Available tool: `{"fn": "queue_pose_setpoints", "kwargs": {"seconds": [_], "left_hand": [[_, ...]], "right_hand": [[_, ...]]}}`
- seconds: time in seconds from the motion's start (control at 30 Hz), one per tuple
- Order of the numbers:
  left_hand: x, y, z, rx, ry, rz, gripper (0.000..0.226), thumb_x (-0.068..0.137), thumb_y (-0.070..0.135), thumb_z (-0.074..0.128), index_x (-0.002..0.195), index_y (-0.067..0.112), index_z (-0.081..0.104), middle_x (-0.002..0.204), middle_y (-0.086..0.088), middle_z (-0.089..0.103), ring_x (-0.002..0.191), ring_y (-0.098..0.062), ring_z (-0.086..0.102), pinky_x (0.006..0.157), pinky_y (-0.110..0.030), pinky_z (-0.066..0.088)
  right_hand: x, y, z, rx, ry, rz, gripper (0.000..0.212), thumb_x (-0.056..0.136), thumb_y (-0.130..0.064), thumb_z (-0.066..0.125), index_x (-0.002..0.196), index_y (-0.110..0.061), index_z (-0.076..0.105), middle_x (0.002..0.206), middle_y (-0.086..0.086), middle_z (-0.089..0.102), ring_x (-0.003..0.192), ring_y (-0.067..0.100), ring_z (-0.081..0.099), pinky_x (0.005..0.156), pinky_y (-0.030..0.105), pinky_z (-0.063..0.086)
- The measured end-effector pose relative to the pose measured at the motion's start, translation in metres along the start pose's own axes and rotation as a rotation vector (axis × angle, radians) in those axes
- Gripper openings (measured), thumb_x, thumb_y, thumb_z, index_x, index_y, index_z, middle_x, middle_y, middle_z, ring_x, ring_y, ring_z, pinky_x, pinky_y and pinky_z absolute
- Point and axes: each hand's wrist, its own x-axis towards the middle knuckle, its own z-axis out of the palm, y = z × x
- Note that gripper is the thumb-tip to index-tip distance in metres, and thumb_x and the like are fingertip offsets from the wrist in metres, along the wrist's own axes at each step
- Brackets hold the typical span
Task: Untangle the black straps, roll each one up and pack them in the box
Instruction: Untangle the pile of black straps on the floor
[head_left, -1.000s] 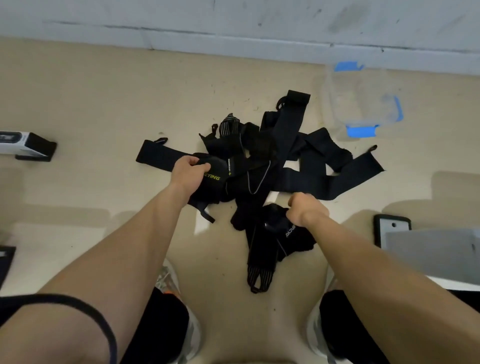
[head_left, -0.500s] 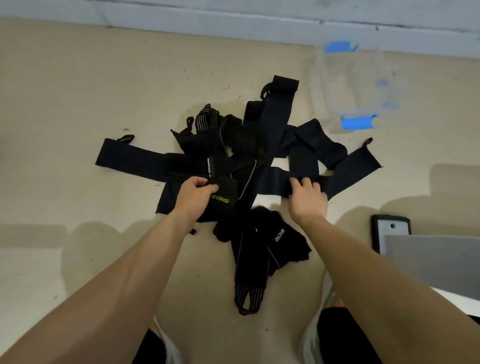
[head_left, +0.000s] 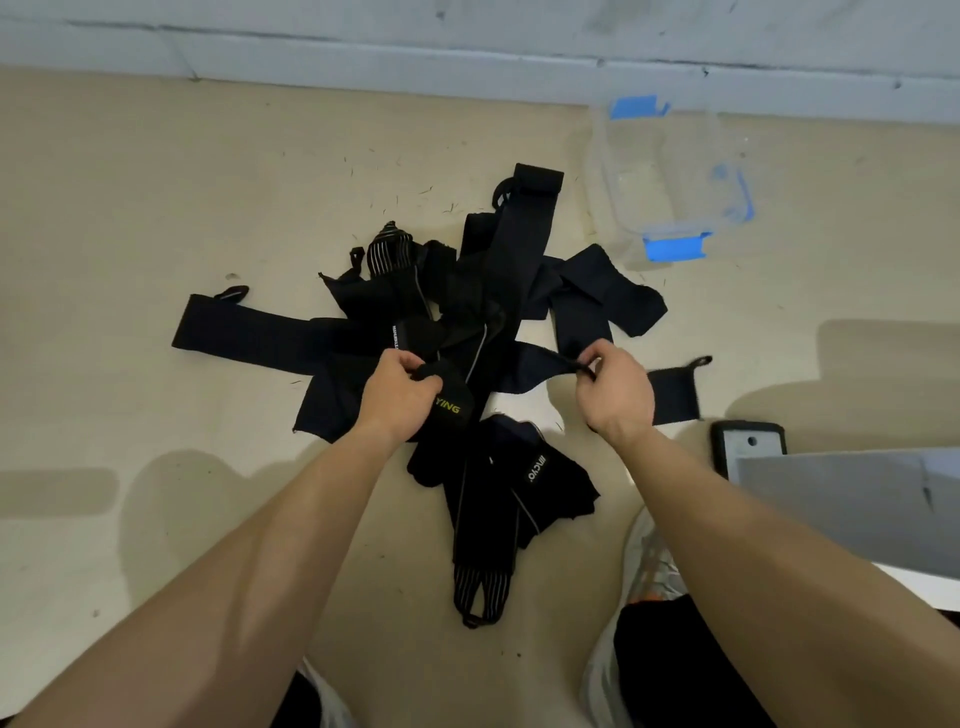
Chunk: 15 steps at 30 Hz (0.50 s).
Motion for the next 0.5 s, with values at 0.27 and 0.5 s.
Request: {"fn": "queue_pose_setpoints", "kwargs": {"seconds": [0.27,0.5], "left_hand": [[-0.035,0.031,0.001,0.248,-0.149,0.131,0.034,0.101,0.008,0.05,0.088,0.026,0.076,0.108,0.004,0.072,0.104,-0.015,0.064,0.098,-0.032,0.05],[-0.053,0.04,-0.001,-0.17,-0.271,-0.115,0.068,0.102,0.066,0.037,0.106,0.015,0.081,0.111,0.0,0.067,0.102,-0.015,0.06,0.099,-0.036,0.04]], "right_hand": [[-0.004,-0.067,-0.06,0.583,-0.402,0.258,0.007,0.088,-0.011,0.073,0.083,-0.011,0.069,0.071,0.003,0.063,0.056,0.014,0.055,0.04,0.022,0.038],[-0.016,-0.081,-0.057,0.742,-0.496,0.279,0.014,0.092,-0.011,0.072,0.105,-0.016,0.073,0.095,0.002,0.071,0.081,0.016,0.062,0.057,0.023,0.042]]}}
